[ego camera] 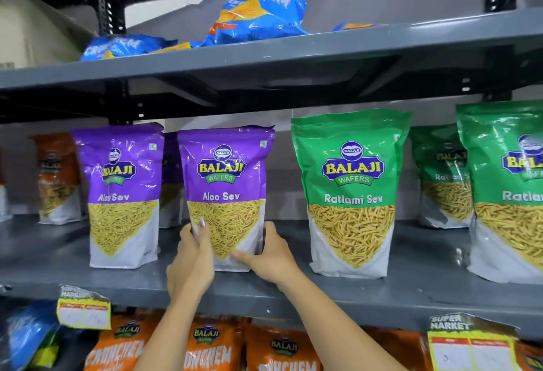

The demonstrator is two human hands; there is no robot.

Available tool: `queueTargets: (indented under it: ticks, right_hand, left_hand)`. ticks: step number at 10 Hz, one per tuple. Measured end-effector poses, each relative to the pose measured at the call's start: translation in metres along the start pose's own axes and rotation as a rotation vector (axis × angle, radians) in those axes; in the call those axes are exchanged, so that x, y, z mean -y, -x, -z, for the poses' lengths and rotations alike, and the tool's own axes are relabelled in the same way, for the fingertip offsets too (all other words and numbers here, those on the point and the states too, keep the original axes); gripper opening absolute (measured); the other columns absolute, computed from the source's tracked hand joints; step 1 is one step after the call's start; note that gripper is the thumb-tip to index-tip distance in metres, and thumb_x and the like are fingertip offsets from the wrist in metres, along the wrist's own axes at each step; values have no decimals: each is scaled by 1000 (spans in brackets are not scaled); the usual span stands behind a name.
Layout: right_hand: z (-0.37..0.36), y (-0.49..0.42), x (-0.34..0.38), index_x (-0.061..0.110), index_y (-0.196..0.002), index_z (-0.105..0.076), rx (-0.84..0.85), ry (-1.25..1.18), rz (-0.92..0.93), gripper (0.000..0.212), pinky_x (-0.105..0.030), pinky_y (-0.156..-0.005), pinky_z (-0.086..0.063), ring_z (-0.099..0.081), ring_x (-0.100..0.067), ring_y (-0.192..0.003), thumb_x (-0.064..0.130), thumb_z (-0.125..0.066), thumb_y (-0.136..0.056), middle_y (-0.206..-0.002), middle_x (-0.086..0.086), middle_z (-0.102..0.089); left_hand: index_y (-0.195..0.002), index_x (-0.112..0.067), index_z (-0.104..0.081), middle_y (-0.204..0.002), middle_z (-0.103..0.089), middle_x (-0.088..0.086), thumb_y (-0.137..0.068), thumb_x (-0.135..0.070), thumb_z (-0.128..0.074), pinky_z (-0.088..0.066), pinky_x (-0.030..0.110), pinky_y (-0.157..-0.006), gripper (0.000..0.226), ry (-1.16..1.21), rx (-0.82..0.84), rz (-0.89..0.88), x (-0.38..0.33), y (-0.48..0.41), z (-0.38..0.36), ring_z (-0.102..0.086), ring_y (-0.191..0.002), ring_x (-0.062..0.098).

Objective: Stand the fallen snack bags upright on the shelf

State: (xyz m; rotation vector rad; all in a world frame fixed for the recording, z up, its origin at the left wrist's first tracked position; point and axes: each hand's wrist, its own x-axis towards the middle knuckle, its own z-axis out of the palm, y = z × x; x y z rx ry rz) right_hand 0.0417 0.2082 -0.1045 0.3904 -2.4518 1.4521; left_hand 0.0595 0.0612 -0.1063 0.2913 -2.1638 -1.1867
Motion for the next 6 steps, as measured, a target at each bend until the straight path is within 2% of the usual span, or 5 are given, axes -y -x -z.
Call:
queueTargets:
  ticks: [1, 4, 5, 6]
  right_hand:
    - [1, 1, 1, 18, -113, -42, 9, -13, -8, 66, -38, -93, -49, -56, -22, -114, 49, -79, -67, -126, -2, -57]
    - [5, 8, 6, 20, -125, -40, 39, -51, -36, 72, -38, -96, -48, -53, -23, -123, 45, -79, -70, -137, -2, -53]
    - [10, 11, 9, 18, -143, -25, 72, -73, -46, 92, -33, -97, -45, -47, -25, -132, 41, -80, -73, -149, -5, -44]
    - [17, 33, 9, 22, -154, 0, 35, -153, 1, 114, -32, -107, -36, -31, -23, -144, 41, -79, -75, -160, -3, -26]
  left_hand:
    - [-139, -23, -32, -145, -48, 11, -88, -69, -8, -33, 51, -105, 72, 5, -4, -4, 0, 2, 1, -48, -128, 40]
    - [-137, -27, -32, -142, -52, 10, -85, -72, -7, -36, 52, -102, 73, -25, -6, 0, 1, 6, 2, -50, -124, 42]
    - [-137, -26, -34, -142, -51, 10, -85, -72, -8, -37, 53, -101, 74, -37, -11, -19, 1, 3, 1, -50, -125, 41]
    - [-141, -12, -36, -150, -38, 17, -87, -70, -12, -33, 55, -107, 83, -57, -122, -51, 3, 3, 1, -37, -136, 39]
